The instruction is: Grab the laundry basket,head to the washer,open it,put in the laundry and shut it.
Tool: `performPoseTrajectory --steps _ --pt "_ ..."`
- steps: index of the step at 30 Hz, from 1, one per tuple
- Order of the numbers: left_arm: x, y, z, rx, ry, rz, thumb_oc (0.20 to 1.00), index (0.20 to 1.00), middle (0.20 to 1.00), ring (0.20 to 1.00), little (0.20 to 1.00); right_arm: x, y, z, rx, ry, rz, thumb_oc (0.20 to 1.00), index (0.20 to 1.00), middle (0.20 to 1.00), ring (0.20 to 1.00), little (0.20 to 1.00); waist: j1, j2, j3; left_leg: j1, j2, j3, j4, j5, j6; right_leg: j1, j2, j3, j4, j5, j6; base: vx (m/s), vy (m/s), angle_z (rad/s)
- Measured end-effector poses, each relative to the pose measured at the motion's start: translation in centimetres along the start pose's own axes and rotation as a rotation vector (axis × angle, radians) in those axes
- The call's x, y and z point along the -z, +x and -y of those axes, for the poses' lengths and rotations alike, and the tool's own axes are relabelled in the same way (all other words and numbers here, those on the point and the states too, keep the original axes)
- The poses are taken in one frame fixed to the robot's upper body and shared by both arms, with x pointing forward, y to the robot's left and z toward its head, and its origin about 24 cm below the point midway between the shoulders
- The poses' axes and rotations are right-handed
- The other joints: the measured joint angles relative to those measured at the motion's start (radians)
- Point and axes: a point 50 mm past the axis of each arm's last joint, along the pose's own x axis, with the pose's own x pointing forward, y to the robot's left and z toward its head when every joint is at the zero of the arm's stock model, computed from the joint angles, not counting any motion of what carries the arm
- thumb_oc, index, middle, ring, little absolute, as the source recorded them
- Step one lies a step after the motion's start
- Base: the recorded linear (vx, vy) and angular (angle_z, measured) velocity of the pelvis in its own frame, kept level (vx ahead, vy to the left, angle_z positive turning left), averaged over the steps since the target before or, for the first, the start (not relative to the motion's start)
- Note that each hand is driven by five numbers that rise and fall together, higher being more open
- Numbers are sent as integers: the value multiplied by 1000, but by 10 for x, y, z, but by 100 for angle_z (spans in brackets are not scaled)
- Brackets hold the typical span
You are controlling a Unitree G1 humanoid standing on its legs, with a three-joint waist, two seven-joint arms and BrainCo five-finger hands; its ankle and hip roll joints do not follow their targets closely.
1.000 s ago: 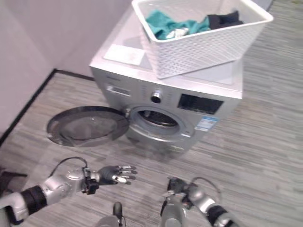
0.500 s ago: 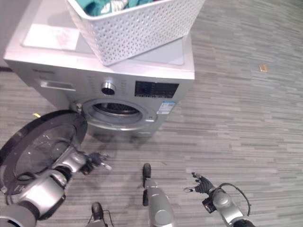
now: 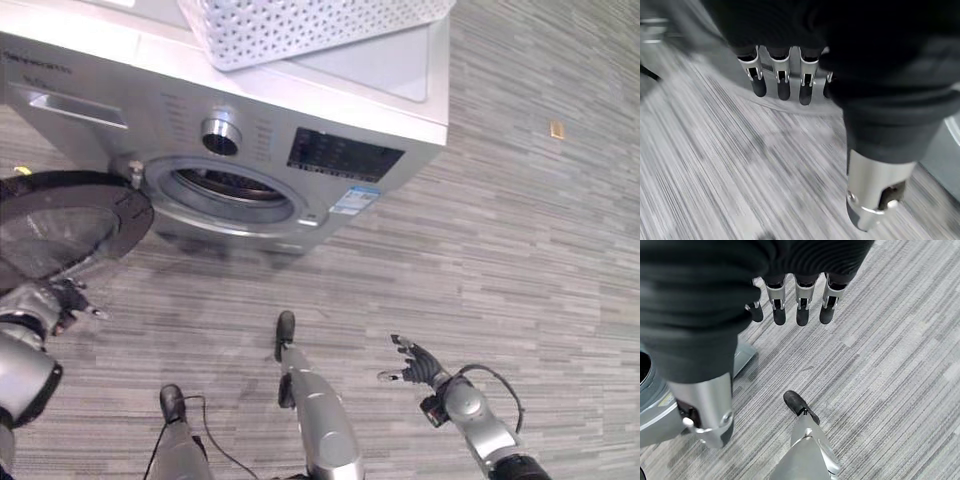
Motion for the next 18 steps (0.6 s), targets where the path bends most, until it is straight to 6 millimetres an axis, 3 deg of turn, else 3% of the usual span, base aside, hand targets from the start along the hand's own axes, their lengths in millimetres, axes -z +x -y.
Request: performPoseTrajectory --steps 10,18 --pt "-10 0 2 -21 -5 38 1000 1000 1000 1000 1000 2 -2 4 2 -15 -11 1000 1000 1000 1000 1000 33 0 4 12 -7 -25 12 1 -2 38 -11 -15 -11 0 2 -9 -7 7" --pt "-4 3 22 25 -23 38 1000 1000 1000 1000 1000 6 -2 4 5 -12 -29 1000 1000 1000 1000 1000 32 1 9 13 -7 -28 33 -1 -3 52 -13 -16 -14 -3 8 0 0 0"
